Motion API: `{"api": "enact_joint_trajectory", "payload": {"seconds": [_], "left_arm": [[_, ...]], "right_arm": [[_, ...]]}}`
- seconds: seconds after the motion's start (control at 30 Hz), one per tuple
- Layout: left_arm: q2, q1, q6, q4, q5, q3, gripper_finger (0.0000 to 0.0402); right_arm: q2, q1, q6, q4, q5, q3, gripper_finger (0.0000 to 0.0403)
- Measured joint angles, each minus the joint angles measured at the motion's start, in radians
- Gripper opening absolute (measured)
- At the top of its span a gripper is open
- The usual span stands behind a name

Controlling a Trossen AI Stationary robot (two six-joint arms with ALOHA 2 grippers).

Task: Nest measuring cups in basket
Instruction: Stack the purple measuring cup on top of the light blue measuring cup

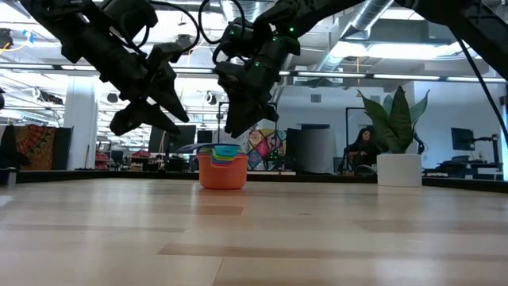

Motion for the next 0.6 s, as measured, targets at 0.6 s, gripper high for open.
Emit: {"api": "enact_joint_trajectory", "payload": {"seconds": [0.6], "left_arm": [[0.078,-0.135,-0.085,-0.101,-0.232,0.000,0.0119]], "right_arm": [[-0.091,0.090,0.063,-0.359,0.227,-0.087,0.0088]]}}
